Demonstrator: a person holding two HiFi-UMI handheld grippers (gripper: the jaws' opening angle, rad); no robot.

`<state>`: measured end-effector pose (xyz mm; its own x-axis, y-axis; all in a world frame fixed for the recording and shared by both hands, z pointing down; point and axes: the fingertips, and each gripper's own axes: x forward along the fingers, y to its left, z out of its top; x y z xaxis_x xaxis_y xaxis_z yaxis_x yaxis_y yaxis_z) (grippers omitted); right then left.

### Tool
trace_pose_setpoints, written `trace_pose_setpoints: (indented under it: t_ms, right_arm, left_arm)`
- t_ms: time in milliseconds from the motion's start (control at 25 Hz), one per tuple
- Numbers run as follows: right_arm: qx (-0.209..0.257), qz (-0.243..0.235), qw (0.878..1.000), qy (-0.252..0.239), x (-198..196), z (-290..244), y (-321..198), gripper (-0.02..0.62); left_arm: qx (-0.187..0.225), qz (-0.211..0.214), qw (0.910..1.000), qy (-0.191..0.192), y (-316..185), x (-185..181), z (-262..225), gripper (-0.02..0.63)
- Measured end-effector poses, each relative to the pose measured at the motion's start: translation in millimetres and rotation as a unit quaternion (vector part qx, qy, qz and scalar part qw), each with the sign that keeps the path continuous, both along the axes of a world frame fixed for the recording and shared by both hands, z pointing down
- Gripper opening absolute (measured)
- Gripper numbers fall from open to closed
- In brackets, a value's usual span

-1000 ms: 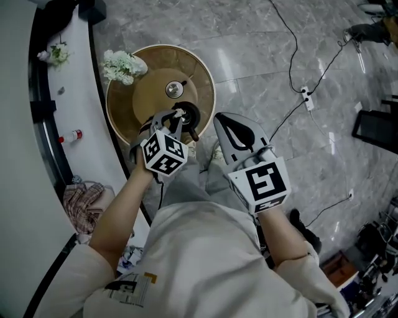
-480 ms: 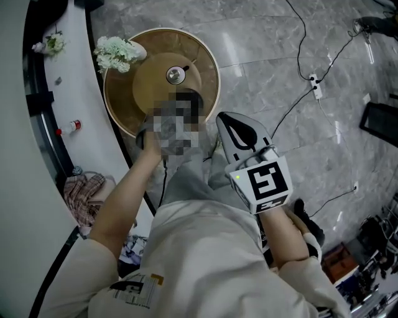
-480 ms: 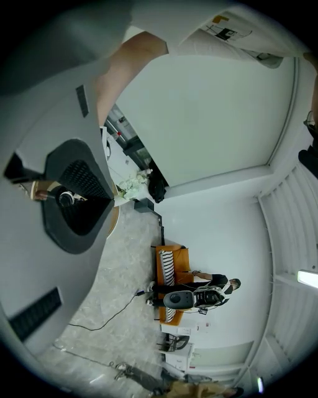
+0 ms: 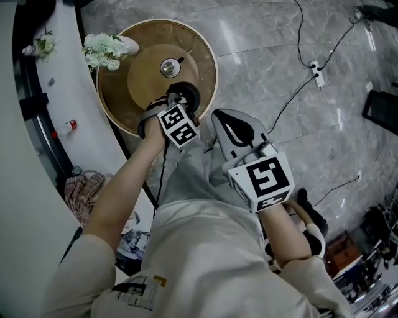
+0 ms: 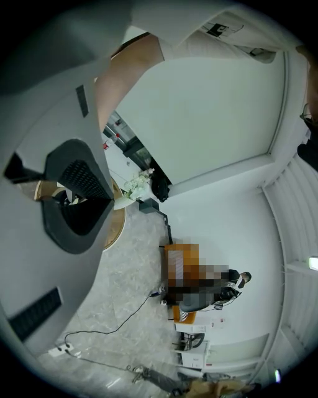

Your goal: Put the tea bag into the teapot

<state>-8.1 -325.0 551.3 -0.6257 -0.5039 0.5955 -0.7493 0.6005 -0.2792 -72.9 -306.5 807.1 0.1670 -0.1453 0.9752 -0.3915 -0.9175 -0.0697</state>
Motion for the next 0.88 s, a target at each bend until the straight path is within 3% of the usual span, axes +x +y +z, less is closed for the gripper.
trace_pose_setpoints:
  t_ms: [200, 880]
  right_arm:
    - [-0.009, 0.009, 1.000, 0.008, 10, 9, 2, 0.006]
    - [-0.012, 0.020, 1.000, 0.021, 21, 17, 13, 0.006]
  left_arm:
    - [-0.046, -0.005, 0.9987, -0.022, 8, 2, 20, 0.068]
    - [-0.037, -0.044, 0.9982, -0.015, 5, -5, 17, 0.130]
